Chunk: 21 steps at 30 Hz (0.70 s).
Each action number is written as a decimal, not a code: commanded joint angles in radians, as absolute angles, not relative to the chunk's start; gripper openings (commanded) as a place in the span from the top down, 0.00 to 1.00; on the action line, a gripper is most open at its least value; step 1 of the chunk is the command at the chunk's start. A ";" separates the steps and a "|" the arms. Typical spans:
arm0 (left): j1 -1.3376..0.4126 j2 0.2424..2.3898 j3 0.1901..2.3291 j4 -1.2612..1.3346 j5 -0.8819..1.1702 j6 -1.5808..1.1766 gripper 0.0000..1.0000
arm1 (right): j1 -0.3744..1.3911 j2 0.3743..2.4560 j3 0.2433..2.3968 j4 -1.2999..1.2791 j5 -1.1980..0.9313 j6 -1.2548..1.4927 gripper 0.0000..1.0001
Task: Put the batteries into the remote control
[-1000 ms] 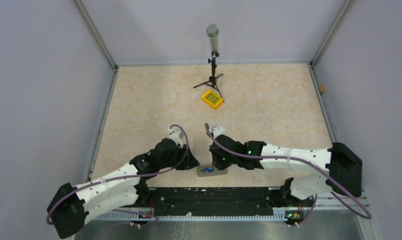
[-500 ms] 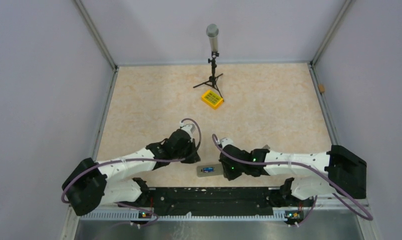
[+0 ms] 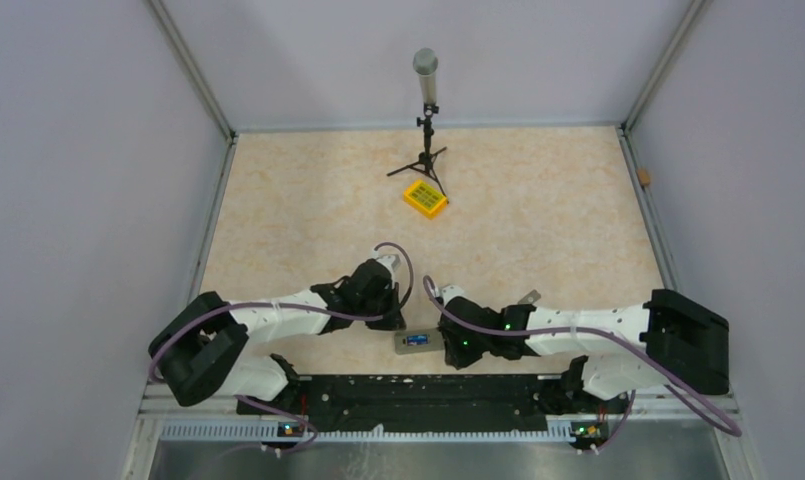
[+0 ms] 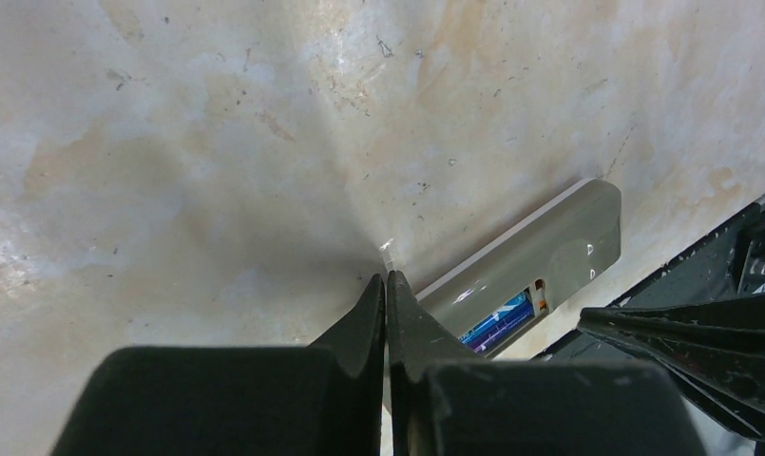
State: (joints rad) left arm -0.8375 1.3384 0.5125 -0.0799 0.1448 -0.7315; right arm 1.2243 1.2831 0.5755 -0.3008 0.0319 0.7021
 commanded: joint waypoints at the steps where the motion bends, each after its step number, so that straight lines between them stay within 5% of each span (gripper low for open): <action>1: -0.836 1.359 0.524 -0.031 0.162 -0.725 1.00 | 1.237 1.315 0.579 -0.236 0.047 0.715 1.00; 21: -0.838 1.321 0.403 -0.014 0.218 -0.754 1.00 | 1.183 1.458 0.672 -0.233 0.169 0.688 1.00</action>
State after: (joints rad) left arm -0.8375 1.3323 0.4568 0.0147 0.2119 -0.7532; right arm 1.2091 1.4242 0.6445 -0.2283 0.1154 0.7078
